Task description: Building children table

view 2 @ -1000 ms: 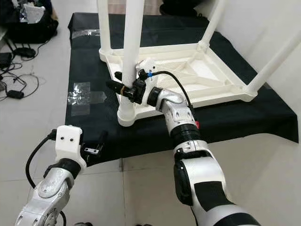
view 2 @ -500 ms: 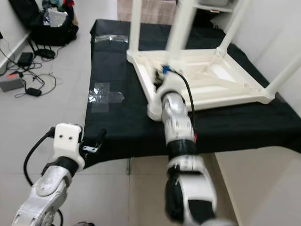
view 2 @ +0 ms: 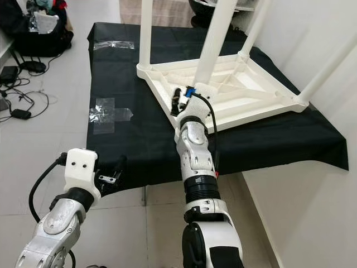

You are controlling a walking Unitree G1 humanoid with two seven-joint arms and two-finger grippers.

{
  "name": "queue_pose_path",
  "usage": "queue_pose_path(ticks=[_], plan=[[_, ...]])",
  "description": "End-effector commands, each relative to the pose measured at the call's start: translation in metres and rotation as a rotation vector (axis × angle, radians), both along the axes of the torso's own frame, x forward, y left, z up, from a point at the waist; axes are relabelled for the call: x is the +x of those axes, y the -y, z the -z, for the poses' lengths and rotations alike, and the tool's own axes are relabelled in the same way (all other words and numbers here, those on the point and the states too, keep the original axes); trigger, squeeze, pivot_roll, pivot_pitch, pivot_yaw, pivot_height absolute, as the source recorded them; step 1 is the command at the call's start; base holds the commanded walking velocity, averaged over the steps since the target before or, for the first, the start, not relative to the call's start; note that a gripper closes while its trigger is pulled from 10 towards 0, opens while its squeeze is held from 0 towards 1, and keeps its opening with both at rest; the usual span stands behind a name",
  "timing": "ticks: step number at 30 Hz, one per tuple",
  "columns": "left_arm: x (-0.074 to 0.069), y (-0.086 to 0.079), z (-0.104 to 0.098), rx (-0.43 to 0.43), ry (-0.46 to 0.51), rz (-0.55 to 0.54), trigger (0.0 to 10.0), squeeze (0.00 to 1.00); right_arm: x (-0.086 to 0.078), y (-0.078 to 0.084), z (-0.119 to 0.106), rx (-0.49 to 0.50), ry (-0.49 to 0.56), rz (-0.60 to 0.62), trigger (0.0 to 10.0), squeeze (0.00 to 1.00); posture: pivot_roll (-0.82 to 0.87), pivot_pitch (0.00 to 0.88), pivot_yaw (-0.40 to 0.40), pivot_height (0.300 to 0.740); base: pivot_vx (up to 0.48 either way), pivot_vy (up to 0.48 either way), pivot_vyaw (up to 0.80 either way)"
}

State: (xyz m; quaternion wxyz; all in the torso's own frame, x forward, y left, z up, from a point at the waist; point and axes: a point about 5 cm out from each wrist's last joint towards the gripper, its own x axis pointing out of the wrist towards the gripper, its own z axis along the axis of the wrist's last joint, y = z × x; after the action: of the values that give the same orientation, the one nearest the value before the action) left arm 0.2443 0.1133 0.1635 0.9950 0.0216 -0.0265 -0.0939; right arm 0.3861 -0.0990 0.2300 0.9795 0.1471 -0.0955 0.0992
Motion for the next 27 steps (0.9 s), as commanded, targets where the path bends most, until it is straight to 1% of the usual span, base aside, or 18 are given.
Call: queue_pose_path(ticks=[1, 2, 3, 4, 5, 6, 8, 10, 11, 12, 16, 17, 19, 20, 22, 23, 25, 27], plan=[[0.000, 0.002, 0.000, -0.004, 0.003, 0.002, 10.0, 0.00, -0.004, -0.008, -0.011, 0.032, 0.066, -0.213, 10.0, 0.00, 0.14, 0.117, -0.148, 0.740, 0.000, 0.000, 0.00], [0.000, 0.002, 0.001, -0.003, 0.003, 0.002, 10.0, 0.00, -0.007, -0.005, -0.012, 0.029, 0.080, -0.353, 10.0, 0.00, 0.14, 0.120, -0.152, 0.740, 0.000, 0.000, 0.00], [0.000, 0.002, 0.001, -0.002, 0.003, 0.002, 10.0, 0.00, -0.010, -0.004, -0.013, 0.028, 0.090, -0.439, 10.0, 0.00, 0.14, 0.119, -0.153, 0.740, 0.000, 0.000, 0.00], [0.000, 0.001, 0.001, -0.002, 0.002, 0.001, 10.0, 0.00, -0.014, 0.000, -0.012, -0.018, 0.109, -0.544, 10.0, 0.00, 0.14, 0.120, -0.150, 0.740, 0.000, 0.000, 0.00], [0.000, 0.001, 0.001, -0.002, 0.002, 0.001, 10.0, 0.00, -0.014, 0.000, -0.012, -0.018, 0.109, -0.544, 10.0, 0.00, 0.14, 0.120, -0.150, 0.740, 0.000, 0.000, 0.00], [0.000, 0.001, 0.001, -0.002, 0.002, 0.000, 10.0, 0.00, -0.016, 0.003, -0.011, -0.050, 0.123, -0.611, 10.0, 0.00, 0.14, 0.120, -0.150, 0.740, 0.000, 0.000, 0.00], [0.000, 0.001, 0.001, -0.002, 0.002, -0.001, 10.0, 0.00, -0.017, 0.004, -0.010, -0.073, 0.129, -0.634, 10.0, 0.00, 0.14, 0.120, -0.150, 0.740, 0.000, 0.000, 0.00], [0.000, 0.001, 0.001, -0.002, 0.004, -0.002, 10.0, 0.00, -0.019, 0.012, -0.009, -0.158, 0.140, -0.747, 10.0, 0.00, 0.15, 0.118, -0.156, 0.740, 0.000, 0.000, 0.00], [0.000, 0.001, 0.001, -0.002, 0.004, -0.002, 10.0, 0.00, -0.019, 0.012, -0.009, -0.158, 0.140, -0.747, 10.0, 0.00, 0.15, 0.118, -0.156, 0.740, 0.000, 0.000, 0.00], [0.000, 0.001, 0.001, -0.002, 0.005, -0.003, 10.0, 0.00, -0.019, 0.011, -0.009, -0.188, 0.145, -0.801, 10.0, 0.00, 0.15, 0.117, -0.158, 0.740, 0.000, 0.000, 0.00], [0.000, 0.001, 0.001, -0.002, 0.005, -0.003, 10.0, 0.00, -0.019, 0.010, -0.010, -0.207, 0.150, -0.858, 10.0, 0.00, 0.15, 0.119, -0.157, 0.740, 0.000, 0.000, 0.00], [-0.001, 0.001, 0.001, -0.002, 0.005, -0.004, 10.0, 0.00, -0.017, 0.002, -0.014, -0.192, 0.161, -0.847, 10.0, 0.00, 0.16, 0.118, -0.161, 0.740, 0.000, 0.000, 0.00], [-0.002, 0.001, 0.001, -0.002, 0.004, -0.007, 10.0, 0.00, -0.015, -0.017, -0.020, -0.202, 0.190, -0.860, 10.0, 0.00, 0.16, 0.119, -0.161, 0.740, 0.000, 0.000, 0.00], [-0.002, 0.001, 0.001, -0.002, 0.004, -0.007, 10.0, 0.00, -0.015, -0.017, -0.020, -0.202, 0.190, -0.860, 10.0, 0.00, 0.16, 0.119, -0.161, 0.740, 0.000, 0.000, 0.00], [-0.002, 0.001, 0.001, -0.003, 0.004, -0.009, 10.0, 0.00, -0.016, -0.031, -0.021, -0.211, 0.197, -0.894, 10.0, 0.00, 0.16, 0.119, -0.163, 0.740, 0.000, 0.000, 0.00], [-0.002, 0.001, 0.000, -0.004, 0.006, -0.010, 10.0, 0.00, -0.013, -0.037, -0.019, -0.223, 0.186, -0.870, 10.0, 0.00, 0.16, 0.120, -0.166, 0.740, 0.000, 0.000, 0.00], [-0.002, 0.001, 0.000, -0.005, 0.007, -0.010, 10.0, 0.00, -0.011, -0.041, -0.018, -0.233, 0.179, -0.854, 10.0, 0.00, 0.16, 0.119, -0.168, 0.740, 0.000, 0.000, 0.00], [-0.002, 0.002, 0.000, -0.005, 0.008, -0.011, 10.0, 0.00, -0.005, -0.045, -0.017, -0.240, 0.156, -0.792, 10.0, 0.00, 0.16, 0.122, -0.170, 0.740, 0.000, 0.000, 0.00]])
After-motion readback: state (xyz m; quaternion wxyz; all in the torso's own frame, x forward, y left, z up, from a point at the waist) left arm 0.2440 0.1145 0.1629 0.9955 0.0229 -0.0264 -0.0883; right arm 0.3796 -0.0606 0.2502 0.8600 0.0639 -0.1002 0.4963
